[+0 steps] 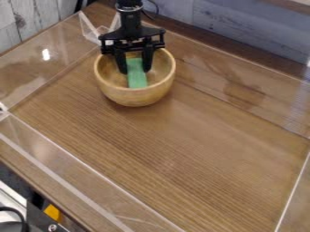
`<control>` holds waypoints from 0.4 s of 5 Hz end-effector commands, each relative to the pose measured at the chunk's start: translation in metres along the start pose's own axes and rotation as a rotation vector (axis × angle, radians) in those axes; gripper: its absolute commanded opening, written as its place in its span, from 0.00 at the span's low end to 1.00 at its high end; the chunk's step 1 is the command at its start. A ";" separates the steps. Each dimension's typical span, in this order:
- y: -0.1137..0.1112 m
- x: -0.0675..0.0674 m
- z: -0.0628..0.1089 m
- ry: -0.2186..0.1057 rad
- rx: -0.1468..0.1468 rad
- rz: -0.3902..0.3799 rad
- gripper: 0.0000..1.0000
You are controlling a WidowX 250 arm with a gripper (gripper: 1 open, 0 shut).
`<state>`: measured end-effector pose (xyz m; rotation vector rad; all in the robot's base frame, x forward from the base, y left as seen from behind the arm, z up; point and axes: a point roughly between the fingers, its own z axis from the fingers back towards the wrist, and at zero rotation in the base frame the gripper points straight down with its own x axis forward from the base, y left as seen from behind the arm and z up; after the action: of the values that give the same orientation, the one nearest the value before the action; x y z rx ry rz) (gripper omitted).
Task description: Remove the green block from inside the brown bowl and put it on the table
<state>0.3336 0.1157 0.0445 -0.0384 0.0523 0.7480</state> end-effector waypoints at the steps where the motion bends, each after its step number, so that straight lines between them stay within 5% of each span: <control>1: -0.006 0.001 0.023 -0.053 -0.026 -0.010 0.00; 2: -0.006 0.000 0.024 -0.052 -0.028 -0.010 0.00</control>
<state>0.3324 0.1134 0.0442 -0.0424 0.0635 0.7483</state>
